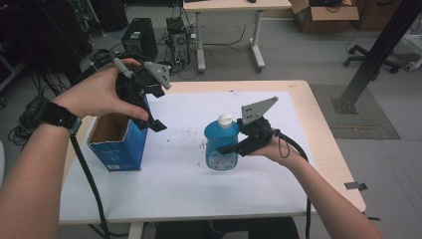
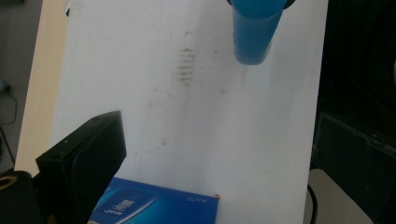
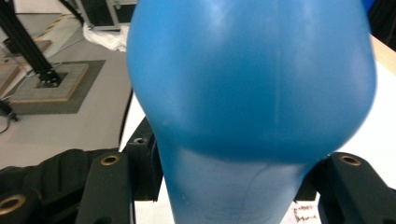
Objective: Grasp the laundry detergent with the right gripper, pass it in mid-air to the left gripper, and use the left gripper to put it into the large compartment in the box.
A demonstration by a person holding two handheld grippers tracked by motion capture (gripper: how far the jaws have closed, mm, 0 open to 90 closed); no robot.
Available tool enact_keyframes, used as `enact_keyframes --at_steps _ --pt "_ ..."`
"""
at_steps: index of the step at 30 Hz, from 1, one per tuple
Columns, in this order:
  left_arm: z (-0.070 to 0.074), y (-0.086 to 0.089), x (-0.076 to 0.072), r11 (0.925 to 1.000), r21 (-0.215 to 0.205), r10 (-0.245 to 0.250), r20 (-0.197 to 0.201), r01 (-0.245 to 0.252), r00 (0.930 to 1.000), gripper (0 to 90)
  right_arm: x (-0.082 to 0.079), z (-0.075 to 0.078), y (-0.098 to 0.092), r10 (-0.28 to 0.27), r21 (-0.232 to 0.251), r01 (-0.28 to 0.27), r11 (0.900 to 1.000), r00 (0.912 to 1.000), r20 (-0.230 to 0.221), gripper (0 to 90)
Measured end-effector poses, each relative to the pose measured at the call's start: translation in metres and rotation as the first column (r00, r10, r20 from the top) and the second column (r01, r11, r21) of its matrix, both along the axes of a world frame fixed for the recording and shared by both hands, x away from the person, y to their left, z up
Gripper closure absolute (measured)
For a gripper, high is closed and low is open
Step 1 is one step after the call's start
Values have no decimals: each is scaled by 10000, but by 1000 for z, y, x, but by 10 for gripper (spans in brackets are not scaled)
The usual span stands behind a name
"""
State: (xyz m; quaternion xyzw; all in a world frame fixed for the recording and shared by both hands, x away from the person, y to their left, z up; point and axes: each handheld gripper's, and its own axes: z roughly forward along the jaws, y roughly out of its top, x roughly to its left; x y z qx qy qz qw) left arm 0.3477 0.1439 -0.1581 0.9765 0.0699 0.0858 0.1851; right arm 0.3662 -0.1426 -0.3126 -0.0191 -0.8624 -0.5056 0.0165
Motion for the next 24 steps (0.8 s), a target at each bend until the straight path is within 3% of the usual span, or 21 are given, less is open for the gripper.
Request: enact_keyframes --at_steps 3,8,16,24 --pt "5 -8 -1 9999 -60 -104 -41 104 9999 34 2 17 2 329 -33 -329 9995 9994 -68 423" --pt "14 -26 -6 9988 -132 -482 8 482 9988 38 3 29 5 530 -83 -530 9986 9986 -65 423" --pt "20 -49 -11 9970 -224 -737 -50 736 9973 38 3 36 12 754 -316 -755 9966 9971 -31 423" --pt "17 -71 -10 9972 -114 -739 -317 735 9968 39 -1 39 20 945 -480 -941 9944 9955 53 423"
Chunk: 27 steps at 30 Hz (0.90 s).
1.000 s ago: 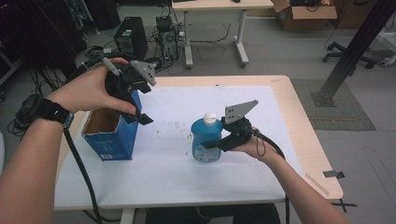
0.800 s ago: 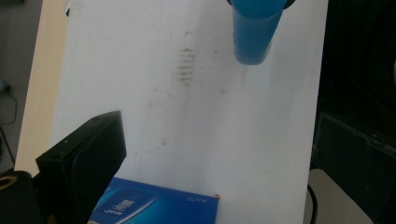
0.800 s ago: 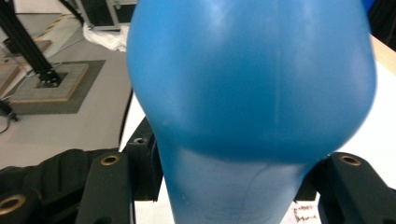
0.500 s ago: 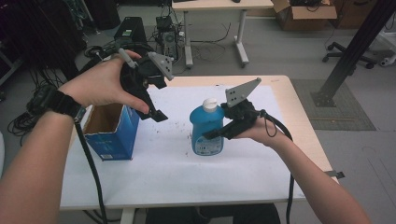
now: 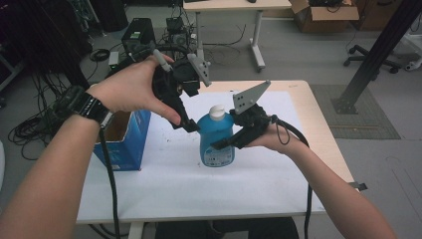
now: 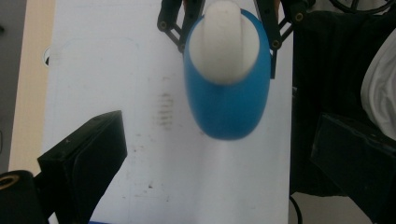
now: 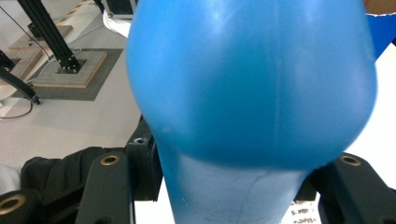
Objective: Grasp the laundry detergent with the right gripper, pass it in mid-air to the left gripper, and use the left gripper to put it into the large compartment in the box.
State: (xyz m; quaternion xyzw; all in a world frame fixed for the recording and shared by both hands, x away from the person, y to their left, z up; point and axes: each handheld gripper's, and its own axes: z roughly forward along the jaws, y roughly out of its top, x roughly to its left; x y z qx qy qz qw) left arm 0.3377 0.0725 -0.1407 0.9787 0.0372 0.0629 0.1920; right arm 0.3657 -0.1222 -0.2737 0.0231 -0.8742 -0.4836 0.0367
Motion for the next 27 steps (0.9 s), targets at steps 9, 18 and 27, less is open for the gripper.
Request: enact_keyframes --at_steps 9,18,27 --pt "-12 -19 2 9997 183 144 -269 -139 9995 42 -3 2 5 28 -170 -26 9999 9999 123 423" --pt "-24 -30 2 9995 264 156 -478 -143 9987 63 -5 3 8 92 -219 -88 9997 9998 176 423" --pt "-33 -34 2 9990 318 331 -736 -308 9967 105 -6 3 10 77 -204 -74 9998 9998 167 423"
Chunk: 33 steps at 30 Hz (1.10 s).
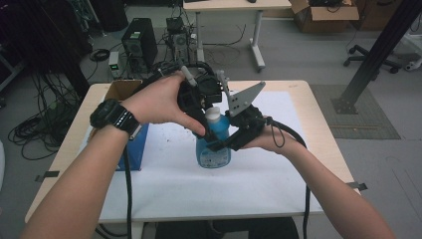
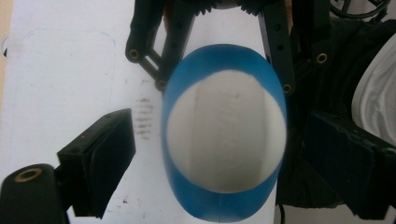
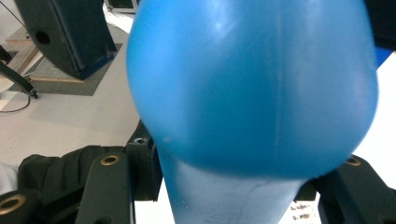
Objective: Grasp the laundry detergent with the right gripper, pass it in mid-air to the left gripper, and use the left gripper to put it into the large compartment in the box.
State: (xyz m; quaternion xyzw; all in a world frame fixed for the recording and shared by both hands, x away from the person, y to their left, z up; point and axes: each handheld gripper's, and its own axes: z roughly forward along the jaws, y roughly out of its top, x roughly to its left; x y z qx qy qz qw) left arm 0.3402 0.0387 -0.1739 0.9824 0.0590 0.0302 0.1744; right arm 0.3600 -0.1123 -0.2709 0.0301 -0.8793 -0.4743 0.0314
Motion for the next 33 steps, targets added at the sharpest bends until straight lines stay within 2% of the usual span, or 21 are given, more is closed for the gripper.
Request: enact_keyframes --at_steps 9,22,33 --pt "-4 -2 0 9996 273 -91 4 91 10000 184 -1 -1 0 13 14 -13 10000 10000 -9 423" --pt "-5 -4 -1 9990 410 -175 29 174 9998 306 -1 -2 0 3 -8 -3 10000 10000 7 423" --pt "-6 -6 -1 9983 531 -256 31 254 9997 331 0 -5 1 5 -74 -5 10000 10000 -9 423"
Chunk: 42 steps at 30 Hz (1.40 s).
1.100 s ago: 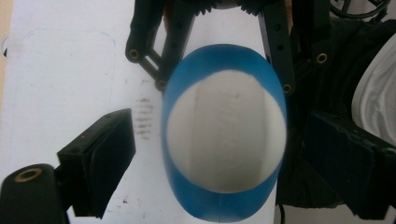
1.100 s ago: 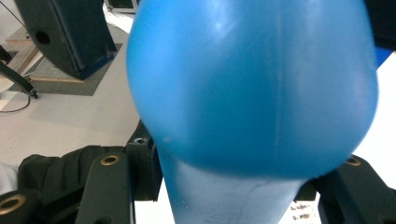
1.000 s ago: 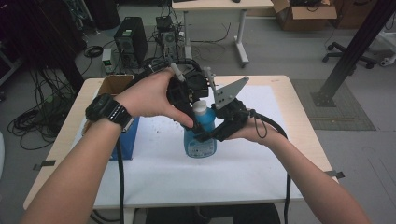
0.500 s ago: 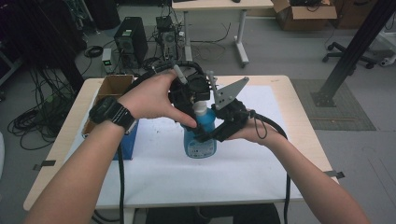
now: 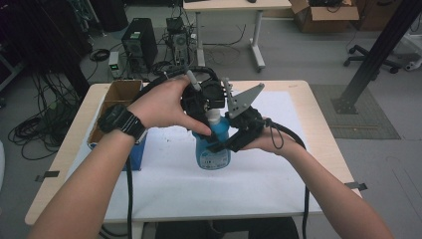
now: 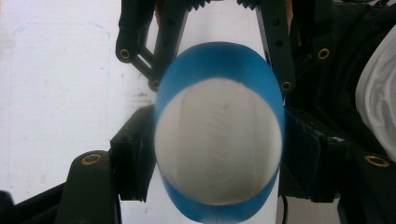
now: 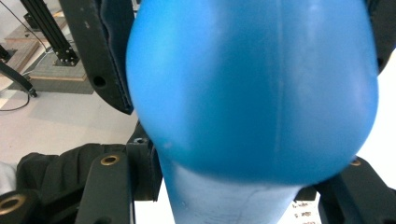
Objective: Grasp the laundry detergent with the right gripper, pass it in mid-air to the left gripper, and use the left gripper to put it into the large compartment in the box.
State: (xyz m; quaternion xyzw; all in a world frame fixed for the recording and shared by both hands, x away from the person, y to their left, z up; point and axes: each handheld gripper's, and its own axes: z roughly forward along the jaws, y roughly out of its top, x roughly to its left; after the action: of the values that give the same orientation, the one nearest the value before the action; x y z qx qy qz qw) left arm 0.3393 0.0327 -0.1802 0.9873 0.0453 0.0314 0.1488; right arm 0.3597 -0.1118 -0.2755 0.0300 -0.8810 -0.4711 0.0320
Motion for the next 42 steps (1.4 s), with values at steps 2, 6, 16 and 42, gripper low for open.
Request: enact_keyframes --at_steps 2,6,16,42 --pt "0 0 0 10000 -3 6 2 -6 10000 333 0 0 0 -5 -3 5 10000 10000 8 423" --pt "0 1 0 10000 7 39 -25 -39 10000 340 0 0 1 8 -21 -8 10000 10000 2 423" --pt "-1 3 0 9999 -8 144 18 -144 9999 373 0 -2 2 31 -42 -31 10000 10000 -14 423" --pt "22 22 14 9814 103 1911 278 -1915 9812 381 12 -9 -9 -945 -499 919 9945 9942 -520 88"
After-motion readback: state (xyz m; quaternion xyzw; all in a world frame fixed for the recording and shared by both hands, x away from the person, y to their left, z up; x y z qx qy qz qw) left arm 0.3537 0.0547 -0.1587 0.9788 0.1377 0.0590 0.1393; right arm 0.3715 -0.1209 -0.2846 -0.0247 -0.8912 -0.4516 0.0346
